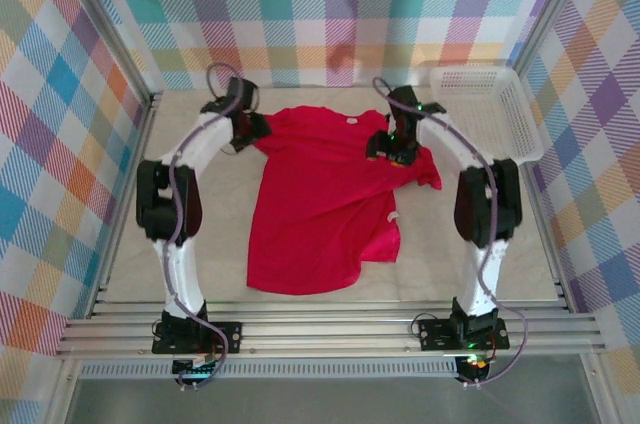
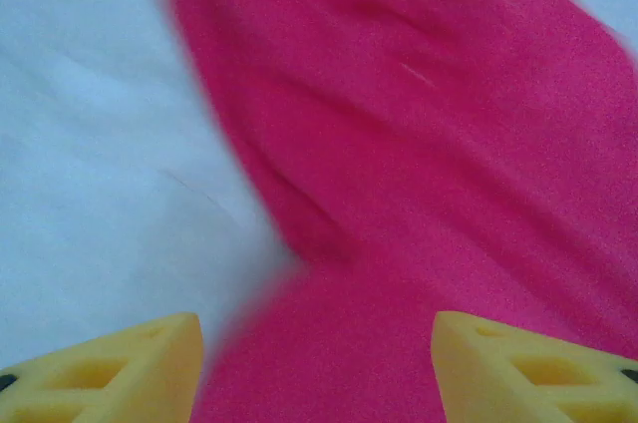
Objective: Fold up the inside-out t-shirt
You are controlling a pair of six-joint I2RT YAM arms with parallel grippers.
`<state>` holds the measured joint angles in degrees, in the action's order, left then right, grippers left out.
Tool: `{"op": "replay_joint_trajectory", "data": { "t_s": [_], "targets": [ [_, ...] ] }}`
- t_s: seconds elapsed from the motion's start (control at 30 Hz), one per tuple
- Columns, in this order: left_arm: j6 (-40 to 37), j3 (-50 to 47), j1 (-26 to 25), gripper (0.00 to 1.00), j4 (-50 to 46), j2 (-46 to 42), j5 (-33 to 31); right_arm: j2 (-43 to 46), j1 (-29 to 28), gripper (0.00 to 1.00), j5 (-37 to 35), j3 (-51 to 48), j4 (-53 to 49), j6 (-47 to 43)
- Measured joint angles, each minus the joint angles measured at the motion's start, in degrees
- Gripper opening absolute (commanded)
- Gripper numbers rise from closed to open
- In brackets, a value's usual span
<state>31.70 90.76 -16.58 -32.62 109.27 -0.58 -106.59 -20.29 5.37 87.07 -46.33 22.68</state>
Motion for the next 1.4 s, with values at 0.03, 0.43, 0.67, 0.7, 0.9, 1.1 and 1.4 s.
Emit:
{"op": "replay_joint_trajectory", "data": {
  "t_s": [0.03, 0.43, 0.67, 0.7, 0.9, 1.1, 1.4],
  "targets": [
    [1.1, -4.3, -2.6, 0.62, 2.7, -3.5, 1.8, 3.6, -1.4, 0.66, 0.8, -4.4, 0.7, 0.7],
    [9.8, -18.3, -5.5, 0.59, 15.6, 2.7, 9.0, 13.7, -7.8, 0.67, 5.2, -33.8, 13.3, 12.3],
    [9.4, -11.0, 2.4, 0.57, 16.4, 8.6, 8.9, 15.6, -7.7, 0.69, 3.1, -38.6, 16.4, 14.4],
    [9.1, -9.8, 3.7, 0.57, 16.0, 9.2, 8.5, 16.2, -7.8, 0.69, 2.6, -39.1, 16.4, 14.4],
    [7.2, -7.3, 5.6, 0.59, 12.0, 9.9, 7.0, 17.2, -7.5, 0.68, -1.5, -38.6, 12.5, 14.0],
    [5.0, -14.1, 2.9, 0.61, 6.8, -0.2, 4.8, 20.2, -12.1, 0.65, -5.5, -32.1, 3.3, 12.9],
    [3.4, -30.5, -2.8, 0.61, 3.7, -29.1, 2.1, 23.4, -22.7, 0.50, -4.7, -33.4, 2.8, 13.8]
  ]
}}
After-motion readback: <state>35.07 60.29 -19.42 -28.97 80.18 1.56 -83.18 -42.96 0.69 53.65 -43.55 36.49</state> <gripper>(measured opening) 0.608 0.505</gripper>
